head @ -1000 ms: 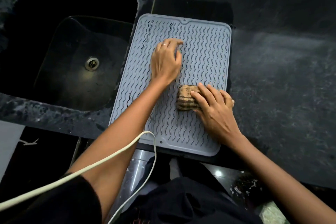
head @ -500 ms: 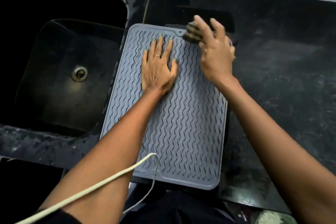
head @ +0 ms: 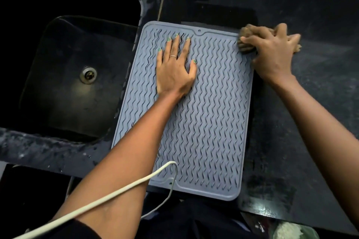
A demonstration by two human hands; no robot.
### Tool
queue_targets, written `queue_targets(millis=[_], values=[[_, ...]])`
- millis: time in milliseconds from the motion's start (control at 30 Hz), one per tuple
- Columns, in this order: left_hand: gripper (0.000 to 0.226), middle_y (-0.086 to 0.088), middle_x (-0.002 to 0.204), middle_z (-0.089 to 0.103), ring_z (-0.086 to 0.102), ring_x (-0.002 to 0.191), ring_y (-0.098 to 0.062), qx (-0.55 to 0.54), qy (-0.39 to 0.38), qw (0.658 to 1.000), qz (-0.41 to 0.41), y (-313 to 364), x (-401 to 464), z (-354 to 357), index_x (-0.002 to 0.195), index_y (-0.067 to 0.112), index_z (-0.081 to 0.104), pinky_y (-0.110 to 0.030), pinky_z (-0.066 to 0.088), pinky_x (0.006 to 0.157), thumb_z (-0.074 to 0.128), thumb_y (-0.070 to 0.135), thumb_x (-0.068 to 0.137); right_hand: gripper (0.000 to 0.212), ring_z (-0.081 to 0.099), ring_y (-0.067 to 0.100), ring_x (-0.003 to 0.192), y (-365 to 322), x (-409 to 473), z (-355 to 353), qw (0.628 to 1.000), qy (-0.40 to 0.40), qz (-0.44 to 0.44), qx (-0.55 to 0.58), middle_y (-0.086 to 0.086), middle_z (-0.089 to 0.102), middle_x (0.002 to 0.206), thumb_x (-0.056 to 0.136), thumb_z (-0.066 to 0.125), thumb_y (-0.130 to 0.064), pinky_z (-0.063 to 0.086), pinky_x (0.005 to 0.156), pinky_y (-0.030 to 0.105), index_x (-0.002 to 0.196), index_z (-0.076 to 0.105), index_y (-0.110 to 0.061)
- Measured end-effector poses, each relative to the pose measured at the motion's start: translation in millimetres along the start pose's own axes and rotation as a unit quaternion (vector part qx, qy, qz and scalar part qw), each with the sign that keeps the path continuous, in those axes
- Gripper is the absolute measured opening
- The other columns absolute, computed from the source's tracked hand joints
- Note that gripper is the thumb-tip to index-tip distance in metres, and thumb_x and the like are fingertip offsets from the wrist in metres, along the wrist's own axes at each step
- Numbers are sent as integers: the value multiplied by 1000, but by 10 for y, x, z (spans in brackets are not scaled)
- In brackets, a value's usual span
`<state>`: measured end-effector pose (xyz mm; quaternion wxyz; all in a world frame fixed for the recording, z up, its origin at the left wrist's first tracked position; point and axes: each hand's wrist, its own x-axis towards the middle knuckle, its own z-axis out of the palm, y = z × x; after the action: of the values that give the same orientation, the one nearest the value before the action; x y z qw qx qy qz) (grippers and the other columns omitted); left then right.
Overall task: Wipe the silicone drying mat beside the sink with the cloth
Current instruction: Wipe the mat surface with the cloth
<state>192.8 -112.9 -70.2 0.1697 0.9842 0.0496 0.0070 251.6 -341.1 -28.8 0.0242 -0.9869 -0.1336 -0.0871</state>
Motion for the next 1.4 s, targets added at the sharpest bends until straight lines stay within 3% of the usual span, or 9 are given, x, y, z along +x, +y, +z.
queue_targets(millis=[200,333,533,867,967,1067,1167,1300,1400], values=[[63,-2,164,10,6,152,-21,14,12,1000,5,19,-19,-31,155,27,17,-42,0,122,34,45,97,48,42,40,109,64,7,-96,997,-15,68,21,-5,61,124,77,43,1,30,82,52,106,69,-27],[59,-1,163,14,9,151,-21,23,-4,991,135,60,-3,-46,154,26,20,-42,1,123,35,38,98,60,42,34,112,-135,118,-176,975,25,165,149,-9,57,128,75,34,0,31,87,47,116,62,-34],[56,4,164,9,4,152,-18,37,-59,990,125,46,42,-5,155,28,13,-41,-3,124,28,37,101,56,37,36,119,-548,38,25,986,-60,108,115,1,43,140,84,43,-6,34,92,53,134,46,-31],[56,5,163,11,7,151,-17,36,-54,991,119,35,56,-9,154,30,15,-40,0,123,29,39,100,26,52,32,98,-894,-1109,-256,988,-45,73,128,9,61,107,84,55,-20,42,71,40,105,69,-16],[57,5,163,12,8,151,-17,31,-54,991,117,31,51,-6,154,31,16,-40,1,123,29,40,100,25,55,29,99,-948,-1229,-479,984,-118,62,122,4,64,106,85,54,-24,43,72,37,104,70,-21],[57,5,163,12,8,151,-18,32,-52,991,119,37,56,-7,154,31,15,-41,2,124,29,40,100,28,62,24,96,-862,-935,-714,955,-130,153,216,-4,70,103,82,52,-25,47,77,35,101,70,-36],[57,5,163,12,7,151,-17,31,-51,991,118,30,55,-3,154,32,15,-41,2,124,30,41,100,35,57,29,104,-698,-468,-656,960,-40,190,199,2,64,114,84,48,-25,47,84,46,113,63,-35],[57,5,163,13,8,151,-17,31,-50,991,118,30,52,-8,154,32,17,-41,3,124,30,42,100,42,39,34,122,-594,-3,-210,969,-85,196,121,12,41,135,91,45,-25,42,90,50,132,46,-18],[58,5,163,14,9,151,-17,31,-48,991,119,31,57,-1,154,32,17,-41,3,124,31,41,99,41,40,34,118,-560,-13,-48,980,-67,163,92,12,41,133,89,45,-19,45,83,47,129,48,-12]])
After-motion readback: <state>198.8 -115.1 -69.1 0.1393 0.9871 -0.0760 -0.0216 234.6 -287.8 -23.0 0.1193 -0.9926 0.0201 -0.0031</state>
